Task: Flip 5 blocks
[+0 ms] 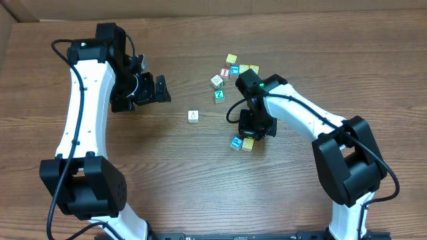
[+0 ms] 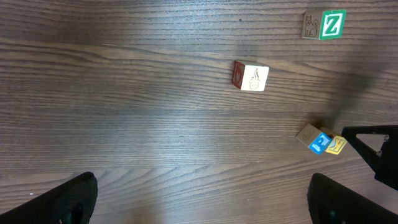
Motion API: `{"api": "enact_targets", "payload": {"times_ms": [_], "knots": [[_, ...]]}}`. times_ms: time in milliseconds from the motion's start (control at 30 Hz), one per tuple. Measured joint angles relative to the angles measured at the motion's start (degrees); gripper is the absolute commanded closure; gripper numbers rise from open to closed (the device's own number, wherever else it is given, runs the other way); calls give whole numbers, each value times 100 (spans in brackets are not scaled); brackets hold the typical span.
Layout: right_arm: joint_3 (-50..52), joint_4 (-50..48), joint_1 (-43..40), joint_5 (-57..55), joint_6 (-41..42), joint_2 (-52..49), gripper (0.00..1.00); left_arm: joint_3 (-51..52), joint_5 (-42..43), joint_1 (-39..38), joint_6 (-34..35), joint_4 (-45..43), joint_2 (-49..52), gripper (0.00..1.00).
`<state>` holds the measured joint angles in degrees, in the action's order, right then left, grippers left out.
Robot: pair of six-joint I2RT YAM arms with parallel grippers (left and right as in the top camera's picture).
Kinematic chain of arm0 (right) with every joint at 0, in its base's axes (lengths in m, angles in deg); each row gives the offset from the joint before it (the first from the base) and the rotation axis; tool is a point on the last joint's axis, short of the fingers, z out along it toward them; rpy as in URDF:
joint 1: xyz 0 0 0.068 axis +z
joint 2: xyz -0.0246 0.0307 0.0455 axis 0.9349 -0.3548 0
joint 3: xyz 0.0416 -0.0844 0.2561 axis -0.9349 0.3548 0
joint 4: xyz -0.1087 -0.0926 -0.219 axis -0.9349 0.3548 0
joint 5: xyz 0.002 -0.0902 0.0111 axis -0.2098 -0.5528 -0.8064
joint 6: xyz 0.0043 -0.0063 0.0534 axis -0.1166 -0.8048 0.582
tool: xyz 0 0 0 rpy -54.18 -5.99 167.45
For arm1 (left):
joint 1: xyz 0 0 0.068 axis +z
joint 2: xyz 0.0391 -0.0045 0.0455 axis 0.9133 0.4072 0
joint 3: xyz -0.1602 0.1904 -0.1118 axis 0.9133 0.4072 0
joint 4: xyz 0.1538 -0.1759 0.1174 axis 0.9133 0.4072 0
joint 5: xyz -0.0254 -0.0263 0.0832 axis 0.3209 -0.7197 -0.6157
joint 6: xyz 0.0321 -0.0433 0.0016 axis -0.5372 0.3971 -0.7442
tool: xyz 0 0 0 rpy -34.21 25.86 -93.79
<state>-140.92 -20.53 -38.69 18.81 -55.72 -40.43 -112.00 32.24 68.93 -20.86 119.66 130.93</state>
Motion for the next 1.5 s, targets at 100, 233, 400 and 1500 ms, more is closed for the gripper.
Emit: {"api": "enact_targets", "payload": {"times_ms": [100, 233, 400, 1500], "knots": [[0, 24, 17, 15, 2, 0, 96, 0, 0, 0, 0, 0, 0, 0], [0, 35, 76, 15, -2, 0, 95, 0, 0, 0, 0, 0, 0, 0], [0, -243, 111, -17, 7, 0, 95, 0, 0, 0, 2, 0, 0, 0], [-24, -710, 1453, -1550, -151, 0, 96, 0, 0, 0, 0, 0, 0, 0]]}}
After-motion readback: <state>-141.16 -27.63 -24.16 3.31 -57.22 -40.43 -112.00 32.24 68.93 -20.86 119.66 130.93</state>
